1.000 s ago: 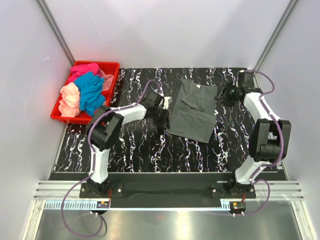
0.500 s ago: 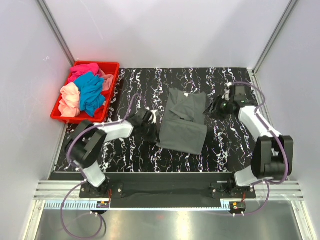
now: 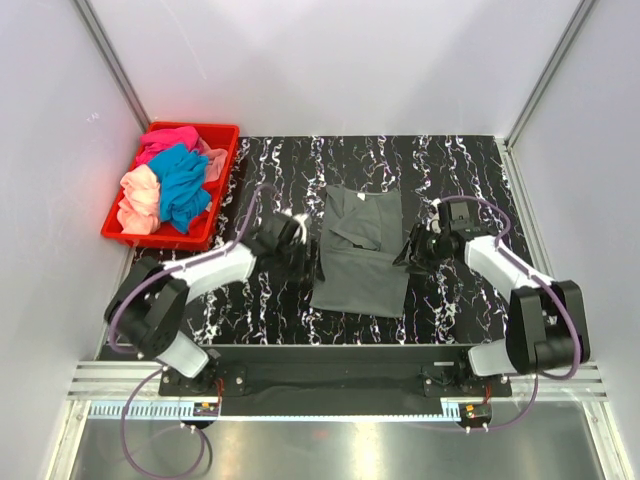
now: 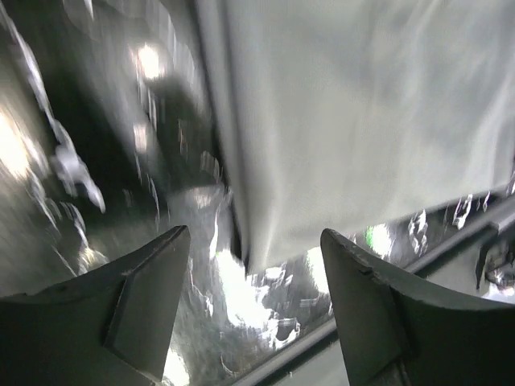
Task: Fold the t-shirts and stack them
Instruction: Fold the tshirt
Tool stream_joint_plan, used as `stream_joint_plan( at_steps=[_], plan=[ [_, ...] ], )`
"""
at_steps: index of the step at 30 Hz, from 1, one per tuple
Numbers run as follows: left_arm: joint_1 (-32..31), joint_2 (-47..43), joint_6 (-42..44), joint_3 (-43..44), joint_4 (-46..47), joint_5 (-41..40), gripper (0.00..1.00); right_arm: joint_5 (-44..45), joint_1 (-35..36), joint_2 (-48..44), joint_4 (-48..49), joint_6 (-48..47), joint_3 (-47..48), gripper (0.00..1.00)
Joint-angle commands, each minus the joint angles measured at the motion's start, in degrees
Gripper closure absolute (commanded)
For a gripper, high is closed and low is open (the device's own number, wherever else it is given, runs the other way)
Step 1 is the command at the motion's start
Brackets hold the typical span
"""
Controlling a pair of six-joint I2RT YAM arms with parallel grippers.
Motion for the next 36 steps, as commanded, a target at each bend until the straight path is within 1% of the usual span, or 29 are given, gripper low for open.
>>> stream_joint_plan(
  at_steps=[1,3,4,5,6,8,10,11,15,22,26,31,36],
  plan=[
    [1.5,4.9,8.4,10.2,-3.9,-4.6,0.29,2.9,-1.3,4.1,-0.1,-1.3,3.2,0.49],
    [2.4,7.8,11.6,12.6,-3.2,-1.8,0.32,4.8,-3.3,6.6,-0.5,-1.9,4.6,0.49],
    [2.7,9.9,13.3,14.2,-1.3,-0.2,0.33,4.9,-4.2,7.3,-0.4,-2.5,4.9,0.49],
    [3.1,10.9,13.6,14.8,-0.2,2.8,0.35,4.4,-5.4,7.9,-0.1,-2.7,5.2,0.49],
    [3.4,12.0,13.8,15.5,0.8,4.0,0.36,3.8,-7.3,8.9,0.3,-3.2,5.5,0.51],
    [4.1,15.8,14.5,18.7,1.7,6.3,0.39,2.3,-8.5,9.8,1.6,-4.1,5.7,0.57],
    [4.4,17.7,15.3,20.6,1.1,6.2,0.4,1.3,-8.7,10.8,2.2,-5.4,6.4,0.57],
    [4.9,19.0,15.9,21.3,1.0,6.3,0.4,-1.2,-8.8,11.5,3.2,-5.8,6.6,0.57],
    [6.4,20.2,16.2,21.3,2.7,8.6,0.39,-6.5,-8.8,13.8,7.6,-5.3,5.4,0.57],
    [6.7,21.2,18.9,22.1,3.5,9.6,0.37,-4.9,-8.8,16.4,10.5,-5.7,4.3,0.57],
    [6.7,20.7,19.3,22.8,3.5,9.4,0.37,-8.0,-8.8,18.6,12.0,-5.8,5.0,0.58],
    [6.9,21.7,20.0,24.3,3.7,10.7,0.38,-14.0,-8.8,16.8,16.0,-5.3,3.2,0.59],
    [7.4,23.0,20.9,26.0,3.0,12.3,0.41,-14.5,-8.8,16.1,15.6,-4.8,2.7,0.6]
  ],
)
